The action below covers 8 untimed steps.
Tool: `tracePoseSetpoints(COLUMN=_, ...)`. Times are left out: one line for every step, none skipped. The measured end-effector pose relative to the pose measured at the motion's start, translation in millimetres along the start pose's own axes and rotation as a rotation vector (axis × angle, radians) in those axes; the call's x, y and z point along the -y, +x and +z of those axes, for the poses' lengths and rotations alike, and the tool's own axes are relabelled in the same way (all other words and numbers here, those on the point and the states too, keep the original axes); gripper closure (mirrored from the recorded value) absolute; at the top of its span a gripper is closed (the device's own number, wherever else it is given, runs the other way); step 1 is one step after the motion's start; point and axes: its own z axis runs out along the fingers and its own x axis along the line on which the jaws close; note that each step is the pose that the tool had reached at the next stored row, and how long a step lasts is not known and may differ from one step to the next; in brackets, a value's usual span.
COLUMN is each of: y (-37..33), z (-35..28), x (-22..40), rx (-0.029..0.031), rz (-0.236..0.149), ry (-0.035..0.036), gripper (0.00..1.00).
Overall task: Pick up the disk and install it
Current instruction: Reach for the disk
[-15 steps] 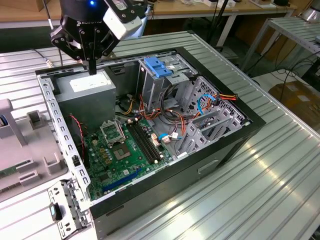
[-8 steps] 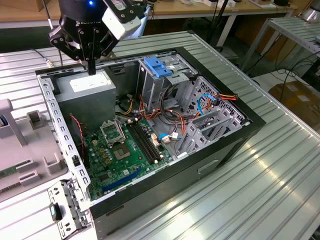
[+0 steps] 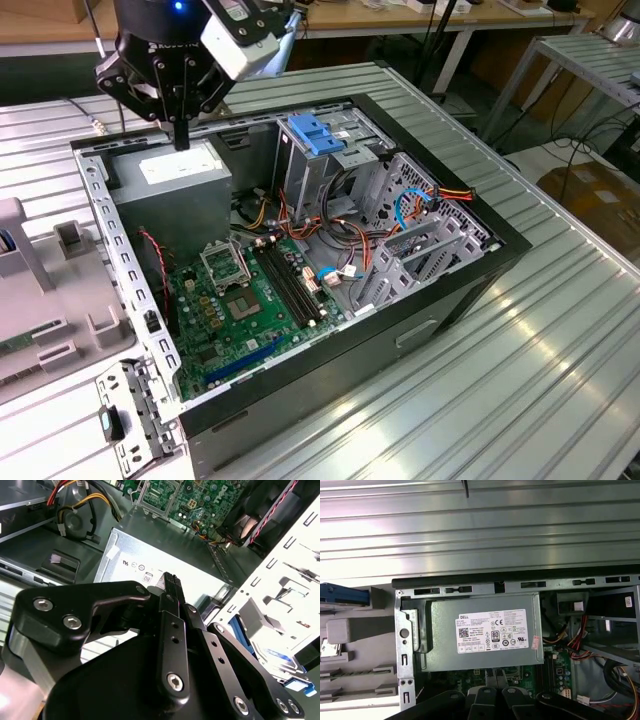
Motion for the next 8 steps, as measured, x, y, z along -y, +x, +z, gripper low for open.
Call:
tracePoseSetpoints(y=0.1, z=0.0, x=0.0, rx=0.0000, rz=0.000, ry=0.0000, gripper=0.89)
tracePoseSetpoints(y=0.2, z=0.0, x=0.0, rx=0.0000, rz=0.000, ry=0.0000, gripper=0.89)
tracePoseSetpoints(y=0.5, z=0.0, x=0.0, rx=0.0001, rz=0.000, ry=0.0000, gripper=0.89)
tracePoseSetpoints(y=0.8, z=0.0, x=0.1, rx=0.0000, rz=0.000, ry=0.0000, gripper=0.89)
tracePoseSetpoints(y=0.9, z=0.0, x=0.1, rx=0.0000, rz=0.000, ry=0.0000, gripper=0.89)
tracePoseSetpoints(y=1.4, z=0.0, x=0.1, rx=0.0000, rz=0.000, ry=0.0000, gripper=0.89)
tracePoseSetpoints(y=1.7, z=0.0, x=0.1, rx=0.0000, rz=0.000, ry=0.0000, gripper=0.89)
tracePoseSetpoints(y=1.9, z=0.0, x=0.1, rx=0.0000, rz=0.000, ry=0.0000, gripper=0.89)
